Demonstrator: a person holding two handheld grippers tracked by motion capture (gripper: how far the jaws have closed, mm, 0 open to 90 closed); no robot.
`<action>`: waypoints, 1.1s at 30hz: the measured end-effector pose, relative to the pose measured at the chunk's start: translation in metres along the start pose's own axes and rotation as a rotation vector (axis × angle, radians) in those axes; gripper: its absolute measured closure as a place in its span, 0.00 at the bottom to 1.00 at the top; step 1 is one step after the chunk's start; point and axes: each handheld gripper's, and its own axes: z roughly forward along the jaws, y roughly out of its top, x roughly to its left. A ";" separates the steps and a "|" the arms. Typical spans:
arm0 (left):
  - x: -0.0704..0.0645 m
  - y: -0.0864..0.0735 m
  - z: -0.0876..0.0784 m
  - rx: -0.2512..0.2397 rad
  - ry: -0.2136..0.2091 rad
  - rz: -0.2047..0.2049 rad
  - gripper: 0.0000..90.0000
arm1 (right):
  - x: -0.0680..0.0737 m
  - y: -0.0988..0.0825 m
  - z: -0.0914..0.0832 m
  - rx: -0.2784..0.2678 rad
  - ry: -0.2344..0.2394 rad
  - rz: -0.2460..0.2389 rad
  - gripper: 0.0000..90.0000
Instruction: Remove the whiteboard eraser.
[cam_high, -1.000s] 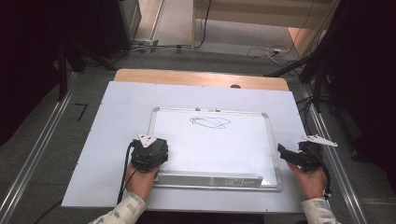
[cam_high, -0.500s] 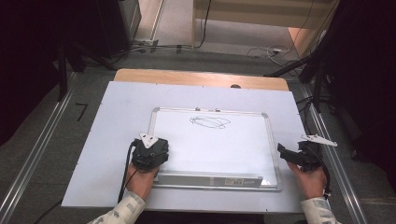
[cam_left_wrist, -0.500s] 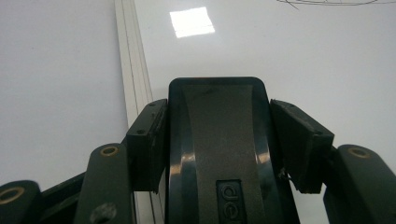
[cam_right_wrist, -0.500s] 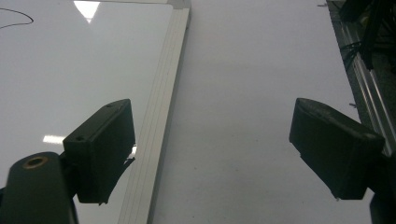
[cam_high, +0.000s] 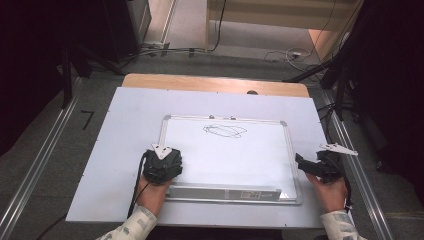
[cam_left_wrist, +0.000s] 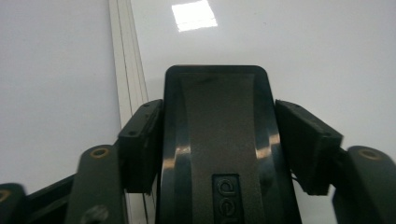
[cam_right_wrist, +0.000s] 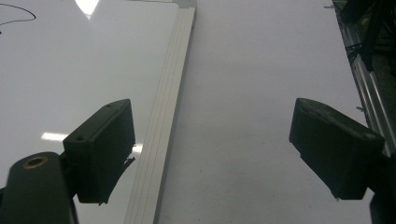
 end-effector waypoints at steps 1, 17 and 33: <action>0.000 0.000 0.000 -0.002 -0.002 -0.009 0.44 | 0.000 0.000 0.000 -0.001 0.001 0.000 0.14; 0.002 0.002 0.000 0.007 -0.016 -0.007 0.45 | -0.001 -0.001 -0.002 -0.005 0.008 0.003 0.14; 0.003 0.006 -0.006 -0.020 -0.037 -0.023 0.45 | -0.002 -0.001 -0.003 -0.008 0.010 0.004 0.14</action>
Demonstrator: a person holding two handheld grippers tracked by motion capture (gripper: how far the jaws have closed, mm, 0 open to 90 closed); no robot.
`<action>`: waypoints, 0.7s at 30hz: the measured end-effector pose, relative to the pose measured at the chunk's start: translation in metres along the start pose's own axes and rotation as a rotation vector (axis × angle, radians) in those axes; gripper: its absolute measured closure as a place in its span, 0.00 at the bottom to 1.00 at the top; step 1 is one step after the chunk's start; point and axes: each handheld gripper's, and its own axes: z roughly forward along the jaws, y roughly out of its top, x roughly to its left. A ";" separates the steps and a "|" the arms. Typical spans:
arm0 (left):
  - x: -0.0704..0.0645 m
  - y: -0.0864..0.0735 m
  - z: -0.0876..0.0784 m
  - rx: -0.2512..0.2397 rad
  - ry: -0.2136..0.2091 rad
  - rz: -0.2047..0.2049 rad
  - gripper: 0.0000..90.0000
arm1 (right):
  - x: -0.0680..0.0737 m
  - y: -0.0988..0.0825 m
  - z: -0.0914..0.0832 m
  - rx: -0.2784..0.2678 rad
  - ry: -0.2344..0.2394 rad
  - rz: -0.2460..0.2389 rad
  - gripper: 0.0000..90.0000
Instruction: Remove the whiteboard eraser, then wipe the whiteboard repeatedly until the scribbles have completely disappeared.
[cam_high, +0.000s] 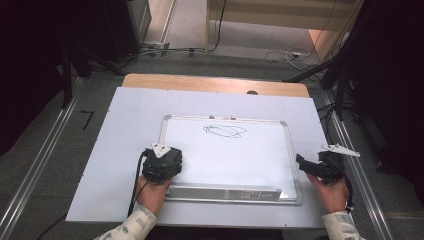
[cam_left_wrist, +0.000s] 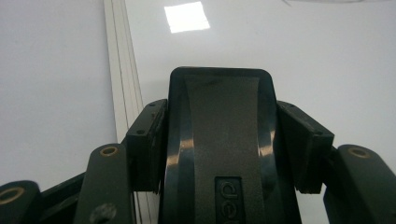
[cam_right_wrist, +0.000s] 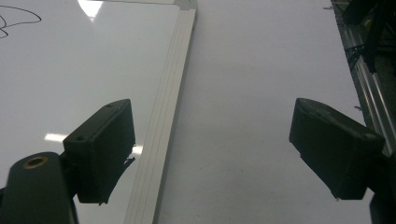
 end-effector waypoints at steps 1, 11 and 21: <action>0.000 0.001 -0.001 -0.007 -0.002 -0.004 0.45 | 0.000 0.000 0.000 0.000 0.000 -0.001 0.14; 0.003 0.004 -0.006 -0.028 -0.007 -0.020 0.45 | -0.001 0.000 -0.001 -0.001 0.000 -0.002 0.14; 0.006 0.013 -0.011 -0.053 -0.016 -0.036 0.45 | -0.001 -0.001 -0.001 0.000 -0.004 0.001 0.14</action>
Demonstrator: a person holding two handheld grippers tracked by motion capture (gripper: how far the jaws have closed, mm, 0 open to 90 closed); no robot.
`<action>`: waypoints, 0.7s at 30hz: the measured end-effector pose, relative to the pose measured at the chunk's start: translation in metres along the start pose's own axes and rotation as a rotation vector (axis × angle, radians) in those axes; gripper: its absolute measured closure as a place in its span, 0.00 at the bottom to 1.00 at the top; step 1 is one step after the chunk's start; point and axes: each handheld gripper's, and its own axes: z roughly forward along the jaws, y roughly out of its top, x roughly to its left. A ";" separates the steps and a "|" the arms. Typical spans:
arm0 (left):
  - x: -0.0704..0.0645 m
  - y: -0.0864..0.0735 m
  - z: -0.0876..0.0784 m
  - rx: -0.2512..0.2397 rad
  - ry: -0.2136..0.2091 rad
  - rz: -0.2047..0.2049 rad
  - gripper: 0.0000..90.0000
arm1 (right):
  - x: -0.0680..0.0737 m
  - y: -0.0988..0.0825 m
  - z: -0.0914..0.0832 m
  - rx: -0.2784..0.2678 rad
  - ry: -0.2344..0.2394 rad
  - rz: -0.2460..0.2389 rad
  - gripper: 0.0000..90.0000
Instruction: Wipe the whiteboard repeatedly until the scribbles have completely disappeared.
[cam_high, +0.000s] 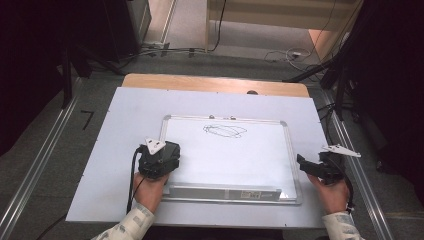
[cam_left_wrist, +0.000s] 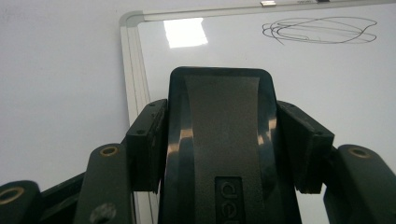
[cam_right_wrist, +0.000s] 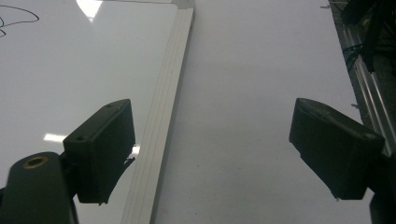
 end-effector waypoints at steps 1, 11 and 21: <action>0.000 0.001 0.000 -0.005 0.000 -0.006 0.45 | 0.000 0.000 0.000 0.001 -0.001 -0.001 0.14; 0.000 0.013 0.009 0.001 -0.020 -0.025 0.45 | 0.000 0.000 0.000 0.003 -0.004 0.001 0.14; -0.009 0.040 0.020 -0.024 -0.001 -0.008 0.45 | 0.003 0.002 0.002 0.003 0.009 -0.009 0.14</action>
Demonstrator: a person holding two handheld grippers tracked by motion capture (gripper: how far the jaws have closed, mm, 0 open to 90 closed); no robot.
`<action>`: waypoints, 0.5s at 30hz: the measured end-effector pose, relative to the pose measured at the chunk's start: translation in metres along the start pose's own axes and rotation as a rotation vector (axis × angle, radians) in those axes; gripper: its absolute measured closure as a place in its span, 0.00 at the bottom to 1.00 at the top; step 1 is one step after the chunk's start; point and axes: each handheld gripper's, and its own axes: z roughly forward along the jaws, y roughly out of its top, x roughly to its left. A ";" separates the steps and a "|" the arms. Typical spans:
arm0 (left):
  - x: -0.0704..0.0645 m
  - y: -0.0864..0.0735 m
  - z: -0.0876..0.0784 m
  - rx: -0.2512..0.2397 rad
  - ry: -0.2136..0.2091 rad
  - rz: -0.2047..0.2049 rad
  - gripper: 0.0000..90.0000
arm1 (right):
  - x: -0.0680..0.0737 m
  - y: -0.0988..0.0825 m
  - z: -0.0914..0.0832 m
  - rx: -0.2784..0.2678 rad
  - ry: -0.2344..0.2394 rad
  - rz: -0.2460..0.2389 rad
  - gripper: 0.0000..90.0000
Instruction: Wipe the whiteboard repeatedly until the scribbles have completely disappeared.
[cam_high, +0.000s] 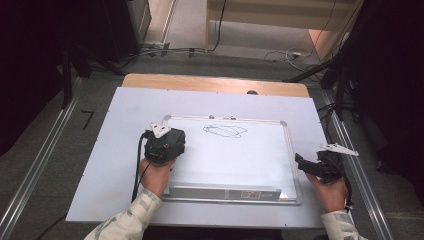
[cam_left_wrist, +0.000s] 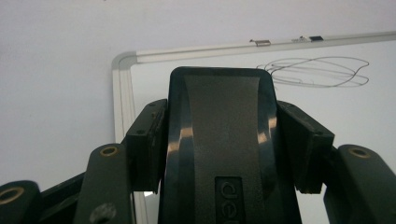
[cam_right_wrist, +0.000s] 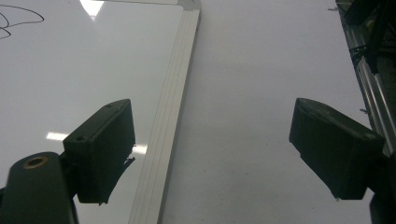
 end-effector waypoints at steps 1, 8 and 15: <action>-0.001 0.002 0.002 -0.002 0.002 0.000 0.45 | 0.000 0.000 0.000 -0.001 0.001 -0.001 0.14; -0.015 0.017 0.022 0.004 0.016 0.010 0.45 | -0.001 -0.001 -0.002 -0.003 0.003 0.002 0.14; -0.024 0.027 0.040 0.017 0.004 0.015 0.45 | -0.001 -0.001 -0.002 -0.002 0.004 0.003 0.14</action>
